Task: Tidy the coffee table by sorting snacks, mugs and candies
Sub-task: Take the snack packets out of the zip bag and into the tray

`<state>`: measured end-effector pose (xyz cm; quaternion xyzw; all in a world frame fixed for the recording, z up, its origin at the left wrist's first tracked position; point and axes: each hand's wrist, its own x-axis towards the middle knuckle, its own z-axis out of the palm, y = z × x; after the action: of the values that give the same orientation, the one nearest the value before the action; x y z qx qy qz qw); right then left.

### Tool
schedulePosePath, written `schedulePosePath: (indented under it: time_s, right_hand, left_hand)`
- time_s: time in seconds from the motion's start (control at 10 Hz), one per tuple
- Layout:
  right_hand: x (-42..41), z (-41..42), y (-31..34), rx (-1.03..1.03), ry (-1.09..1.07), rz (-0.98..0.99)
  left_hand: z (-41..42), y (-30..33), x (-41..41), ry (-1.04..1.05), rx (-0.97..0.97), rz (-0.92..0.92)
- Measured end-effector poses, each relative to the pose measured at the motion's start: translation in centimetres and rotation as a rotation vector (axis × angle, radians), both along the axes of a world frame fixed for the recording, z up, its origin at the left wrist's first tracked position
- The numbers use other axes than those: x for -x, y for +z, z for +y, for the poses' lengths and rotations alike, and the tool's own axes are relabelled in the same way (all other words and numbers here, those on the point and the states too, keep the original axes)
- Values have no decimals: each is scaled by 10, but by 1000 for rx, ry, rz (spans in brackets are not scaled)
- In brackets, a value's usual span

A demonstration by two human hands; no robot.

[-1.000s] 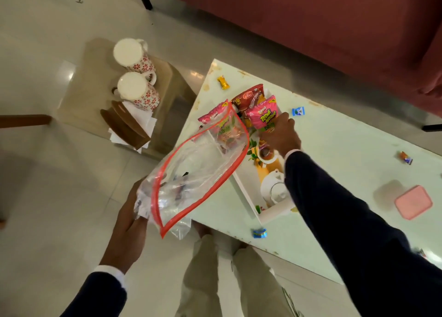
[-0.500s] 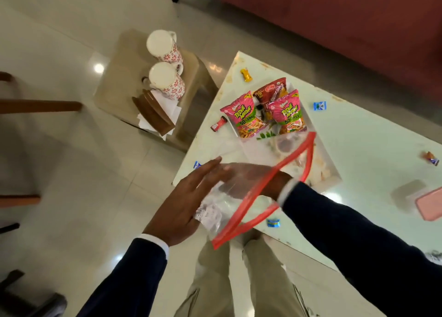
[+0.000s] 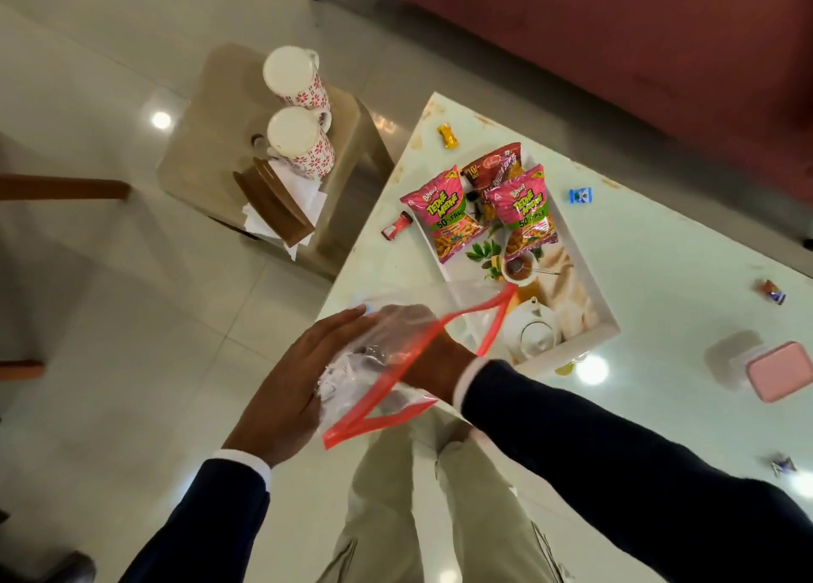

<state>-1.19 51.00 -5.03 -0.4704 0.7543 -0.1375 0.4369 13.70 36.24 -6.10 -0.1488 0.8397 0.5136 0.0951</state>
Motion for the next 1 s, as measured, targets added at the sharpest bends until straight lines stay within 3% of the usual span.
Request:
schedulePosePath:
  time_s: [0.1,0.2,0.3,0.4,0.5,0.6,0.7,0.8,0.9,1.0]
  right_hand:
    - [6,8,31,133,-22,279]
    - [30,47,65,262,-87,207]
    - [68,82,87,407,-523,-243]
    - [106,95,70,456,-928,-417]
    - [143,93,29,340,-847,-96]
    - [175,84,-19,137,-514,229]
    - [184,65,-58,-38,-167,361]
    - [174,44,-86,-187,19,388]
    - [165,32,-108,-241,33,383]
    - [161,34,-120,-114,-135,375]
  left_hand:
    - [-10,-30,-20,239,-346,-211]
    - [-18,-35,-30,222,-275,-168]
    - [-17,-34,-30,359,-262,-131]
    - [-15,-28,-28,406,-240,-130]
    - [-20,-28,-29,438,-188,-141]
    - [-23,-31,-31,444,-193,-145]
    - [-24,-34,-28,474,-183,-165]
    - [-23,-33,-25,478,-150,-189]
    - [-23,-32,-26,476,-160,-182]
    - [-18,-30,-28,519,-175,-155]
